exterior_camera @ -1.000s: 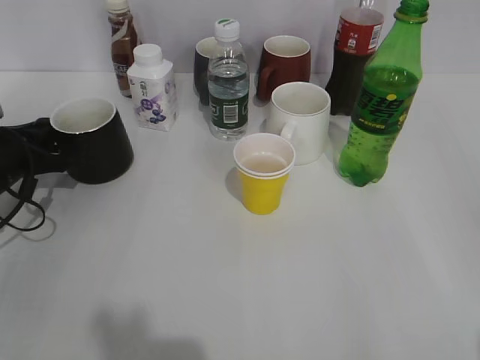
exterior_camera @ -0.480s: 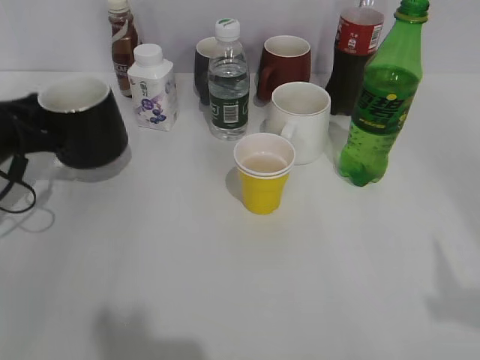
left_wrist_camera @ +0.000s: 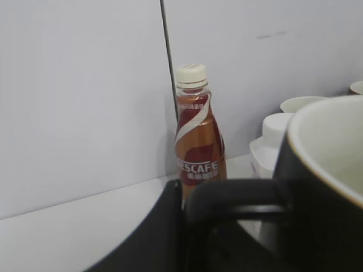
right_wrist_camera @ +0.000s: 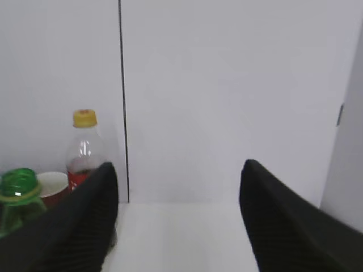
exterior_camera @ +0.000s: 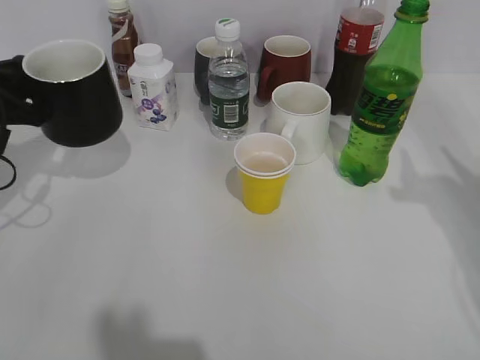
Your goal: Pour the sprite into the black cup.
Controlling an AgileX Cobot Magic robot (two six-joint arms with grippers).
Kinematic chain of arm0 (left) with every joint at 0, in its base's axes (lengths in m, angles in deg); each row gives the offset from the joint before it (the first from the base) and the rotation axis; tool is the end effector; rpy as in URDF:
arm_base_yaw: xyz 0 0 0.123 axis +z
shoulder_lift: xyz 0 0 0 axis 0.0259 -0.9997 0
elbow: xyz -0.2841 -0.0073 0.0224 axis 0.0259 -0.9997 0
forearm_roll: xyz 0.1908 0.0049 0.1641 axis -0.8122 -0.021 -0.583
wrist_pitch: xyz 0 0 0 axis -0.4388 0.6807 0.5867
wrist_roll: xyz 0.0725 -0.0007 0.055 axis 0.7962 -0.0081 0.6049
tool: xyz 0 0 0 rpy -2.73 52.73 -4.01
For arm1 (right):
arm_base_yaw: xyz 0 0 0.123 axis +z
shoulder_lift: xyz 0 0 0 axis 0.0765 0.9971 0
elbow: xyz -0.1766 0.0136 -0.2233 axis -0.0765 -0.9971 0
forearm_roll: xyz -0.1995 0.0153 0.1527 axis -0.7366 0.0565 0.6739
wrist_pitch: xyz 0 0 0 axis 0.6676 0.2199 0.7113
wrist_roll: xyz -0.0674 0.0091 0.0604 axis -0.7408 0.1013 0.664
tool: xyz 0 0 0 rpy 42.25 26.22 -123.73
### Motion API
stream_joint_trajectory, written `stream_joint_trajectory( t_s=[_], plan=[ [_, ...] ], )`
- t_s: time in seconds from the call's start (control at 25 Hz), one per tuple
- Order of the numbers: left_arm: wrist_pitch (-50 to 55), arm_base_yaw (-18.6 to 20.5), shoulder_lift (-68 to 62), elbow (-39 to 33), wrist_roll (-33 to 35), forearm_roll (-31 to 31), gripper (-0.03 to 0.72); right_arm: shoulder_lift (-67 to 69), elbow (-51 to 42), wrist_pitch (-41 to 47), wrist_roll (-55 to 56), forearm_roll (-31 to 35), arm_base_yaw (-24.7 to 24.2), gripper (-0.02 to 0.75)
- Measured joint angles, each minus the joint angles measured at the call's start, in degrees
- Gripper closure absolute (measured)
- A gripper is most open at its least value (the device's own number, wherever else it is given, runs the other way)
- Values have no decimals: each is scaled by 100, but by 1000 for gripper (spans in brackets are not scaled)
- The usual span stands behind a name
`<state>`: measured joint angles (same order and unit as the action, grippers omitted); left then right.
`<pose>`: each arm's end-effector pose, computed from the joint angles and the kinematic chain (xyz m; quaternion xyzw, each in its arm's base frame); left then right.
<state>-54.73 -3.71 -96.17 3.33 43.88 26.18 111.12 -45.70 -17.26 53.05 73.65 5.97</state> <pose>0.2931 -0.0376 0.2015 0.1493 0.7021 -0.0841 0.6911 0.1904 0.0056 0.3081 -0.0219 0.7024 0.0003 0.7115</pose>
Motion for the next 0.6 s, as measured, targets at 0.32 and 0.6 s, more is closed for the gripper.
stream_joint_trajectory(
  t_s=[0.32, 0.6],
  plan=[
    [248, 3, 265, -4, -6, -17, 650, 1479, -458, -431, 1596, -1917, 524, 243],
    [289, 3, 282, -4, -6, -173, 650, 2136, -645, -1758, 1700, -2603, 836, 104]
  ],
)
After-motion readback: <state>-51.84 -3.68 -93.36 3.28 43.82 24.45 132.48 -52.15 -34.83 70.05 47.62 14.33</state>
